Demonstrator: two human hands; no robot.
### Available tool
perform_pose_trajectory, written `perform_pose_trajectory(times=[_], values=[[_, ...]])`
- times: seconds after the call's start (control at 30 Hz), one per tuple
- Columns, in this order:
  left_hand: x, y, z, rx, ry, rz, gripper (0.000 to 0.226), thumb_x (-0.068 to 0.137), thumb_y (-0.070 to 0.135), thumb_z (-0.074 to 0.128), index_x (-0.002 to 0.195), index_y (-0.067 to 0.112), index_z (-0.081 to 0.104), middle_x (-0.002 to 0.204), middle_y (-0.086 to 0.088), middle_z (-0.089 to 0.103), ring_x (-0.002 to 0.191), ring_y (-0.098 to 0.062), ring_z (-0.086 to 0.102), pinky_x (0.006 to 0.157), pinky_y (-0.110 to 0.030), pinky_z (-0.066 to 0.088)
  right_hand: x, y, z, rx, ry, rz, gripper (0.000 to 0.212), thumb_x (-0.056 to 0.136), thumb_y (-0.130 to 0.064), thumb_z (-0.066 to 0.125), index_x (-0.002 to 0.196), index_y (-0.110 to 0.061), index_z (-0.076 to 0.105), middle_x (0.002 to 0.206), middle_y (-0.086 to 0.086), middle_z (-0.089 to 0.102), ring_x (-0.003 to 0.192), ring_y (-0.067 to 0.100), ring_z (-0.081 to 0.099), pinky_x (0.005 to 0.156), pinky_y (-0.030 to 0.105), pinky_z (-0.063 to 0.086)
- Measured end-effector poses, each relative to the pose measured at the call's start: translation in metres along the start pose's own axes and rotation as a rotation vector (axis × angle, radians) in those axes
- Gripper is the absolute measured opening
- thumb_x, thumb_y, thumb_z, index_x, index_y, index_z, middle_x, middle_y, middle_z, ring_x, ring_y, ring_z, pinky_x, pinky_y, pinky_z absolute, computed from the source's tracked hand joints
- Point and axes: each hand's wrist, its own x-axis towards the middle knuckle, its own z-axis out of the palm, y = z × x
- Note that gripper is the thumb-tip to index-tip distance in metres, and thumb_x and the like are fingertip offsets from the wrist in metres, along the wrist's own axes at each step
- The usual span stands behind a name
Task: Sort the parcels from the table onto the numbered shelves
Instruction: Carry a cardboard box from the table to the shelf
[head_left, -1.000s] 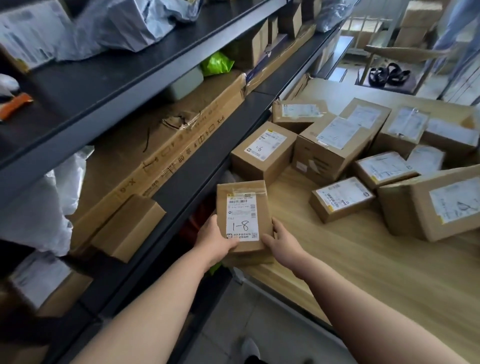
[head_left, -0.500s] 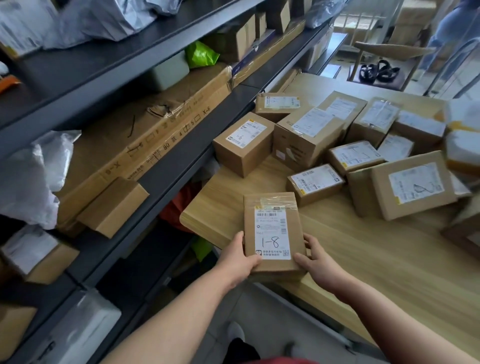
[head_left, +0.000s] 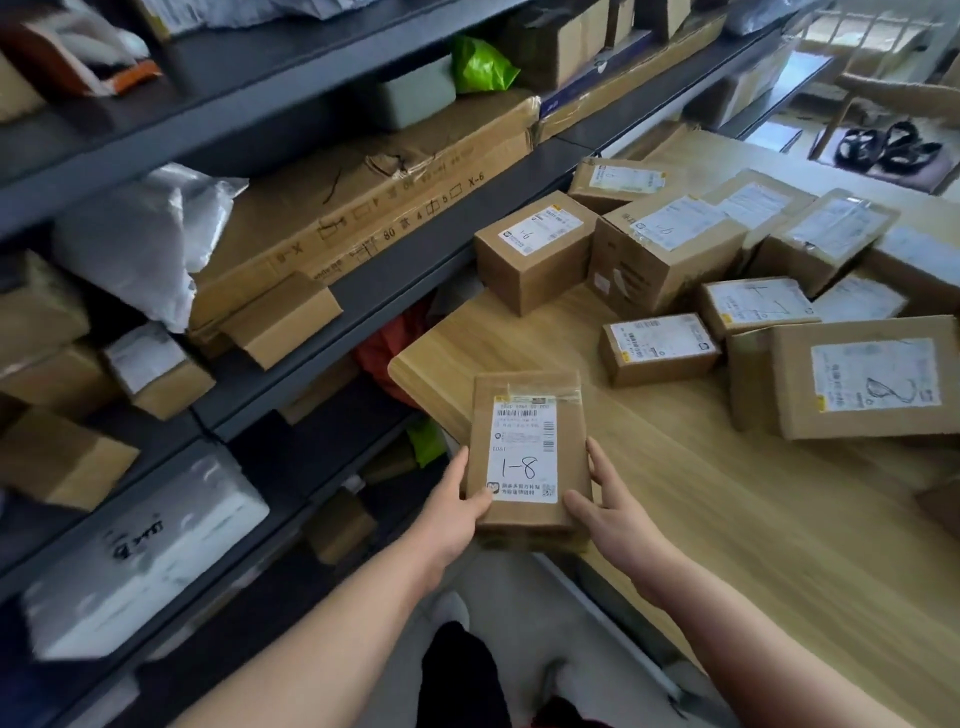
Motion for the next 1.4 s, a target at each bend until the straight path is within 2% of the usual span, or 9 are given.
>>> perform_pose_trajectory(times=[0.3, 0.47, 0.63, 0.73, 0.87, 1.07, 1.17, 1.3, 1.4], values=[[-0.102, -0.046, -0.038, -0.239, 0.307, -0.048, 0.067, 0.099, 0.012, 0.052, 0.152, 0.038, 0.021, 0.142, 0.01, 0.05, 0.127, -0.011, 0.049, 0.112, -0.036, 0.035, -0.025, -0.026, 0.058, -0.224, -0.292, -0.141, 0.075, 0.095, -0.018, 0.056, 0.152, -0.031, 0.01, 0.151, -0.012, 0.027, 0.133, 0.001, 0.029, 0.112, 0.019, 0.022], [-0.171, -0.087, -0.086, -0.358, 0.501, -0.082, 0.064, 0.099, 0.015, 0.051, 0.151, 0.041, 0.023, 0.137, 0.013, 0.054, 0.123, -0.012, 0.052, 0.11, -0.043, 0.039, -0.05, -0.051, 0.137, -0.318, -0.523, -0.205, 0.075, 0.096, -0.029, 0.052, 0.15, -0.043, 0.001, 0.15, -0.008, 0.035, 0.133, 0.016, 0.04, 0.11, 0.043, 0.036], [-0.256, -0.152, -0.151, -0.469, 0.68, -0.152, 0.064, 0.098, 0.015, 0.052, 0.15, 0.042, 0.025, 0.135, 0.013, 0.056, 0.117, -0.013, 0.056, 0.104, -0.043, 0.044, -0.104, -0.069, 0.248, -0.409, -0.679, -0.272, 0.073, 0.096, -0.033, 0.052, 0.15, -0.045, 0.003, 0.146, -0.008, 0.04, 0.123, 0.013, 0.047, 0.1, 0.031, 0.042], [-0.315, -0.198, -0.196, -0.523, 0.778, -0.195, 0.061, 0.099, 0.017, 0.051, 0.149, 0.042, 0.026, 0.13, 0.016, 0.059, 0.106, -0.008, 0.059, 0.084, -0.033, 0.051, -0.149, -0.076, 0.325, -0.448, -0.771, -0.29, 0.072, 0.097, -0.032, 0.051, 0.15, -0.043, 0.004, 0.146, -0.007, 0.041, 0.121, 0.016, 0.05, 0.101, 0.032, 0.043], [-0.394, -0.256, -0.249, -0.556, 0.941, -0.231, 0.057, 0.098, 0.016, 0.051, 0.142, 0.048, 0.034, 0.091, 0.034, 0.058, 0.082, 0.004, 0.061, 0.057, -0.022, 0.05, -0.214, -0.074, 0.426, -0.444, -0.899, -0.321, 0.071, 0.099, -0.03, 0.049, 0.15, -0.043, 0.002, 0.144, -0.009, 0.044, 0.119, 0.016, 0.053, 0.102, 0.033, 0.044], [-0.506, -0.327, -0.303, -0.602, 1.11, -0.292, 0.054, 0.098, 0.015, 0.048, 0.141, 0.045, 0.035, 0.117, 0.013, 0.061, 0.106, -0.017, 0.059, 0.092, -0.044, 0.051, -0.304, -0.067, 0.55, -0.446, -1.119, -0.356, 0.068, 0.099, -0.018, 0.046, 0.15, -0.041, 0.009, 0.129, -0.016, 0.047, 0.107, 0.011, 0.054, 0.078, 0.017, 0.046], [-0.55, -0.354, -0.316, -0.664, 1.195, -0.322, 0.055, 0.099, 0.015, 0.048, 0.142, 0.046, 0.034, 0.115, 0.013, 0.06, 0.105, -0.016, 0.059, 0.089, -0.04, 0.051, -0.34, -0.062, 0.598, -0.483, -1.202, -0.383, 0.067, 0.099, -0.017, 0.045, 0.15, -0.042, 0.01, 0.115, -0.02, 0.047, 0.089, -0.001, 0.053, 0.064, 0.011, 0.045], [-0.592, -0.389, -0.325, -0.769, 1.294, -0.36, 0.049, 0.098, 0.015, 0.047, 0.133, 0.048, 0.04, 0.118, 0.013, 0.061, 0.106, -0.015, 0.058, 0.095, -0.043, 0.05, -0.378, -0.056, 0.655, -0.573, -1.295, -0.417, 0.068, 0.096, -0.017, 0.046, 0.147, -0.047, 0.013, 0.097, -0.025, 0.045, 0.085, -0.002, 0.05, 0.073, 0.023, 0.045], [-0.616, -0.414, -0.334, -0.88, 1.375, -0.387, 0.05, 0.098, 0.016, 0.048, 0.135, 0.048, 0.038, 0.108, 0.015, 0.062, 0.101, -0.015, 0.059, 0.088, -0.04, 0.052, -0.401, -0.052, 0.698, -0.643, -1.385, -0.434, 0.071, 0.096, -0.02, 0.048, 0.149, -0.046, 0.009, 0.107, -0.019, 0.046, 0.087, 0.001, 0.05, 0.074, 0.024, 0.043]])
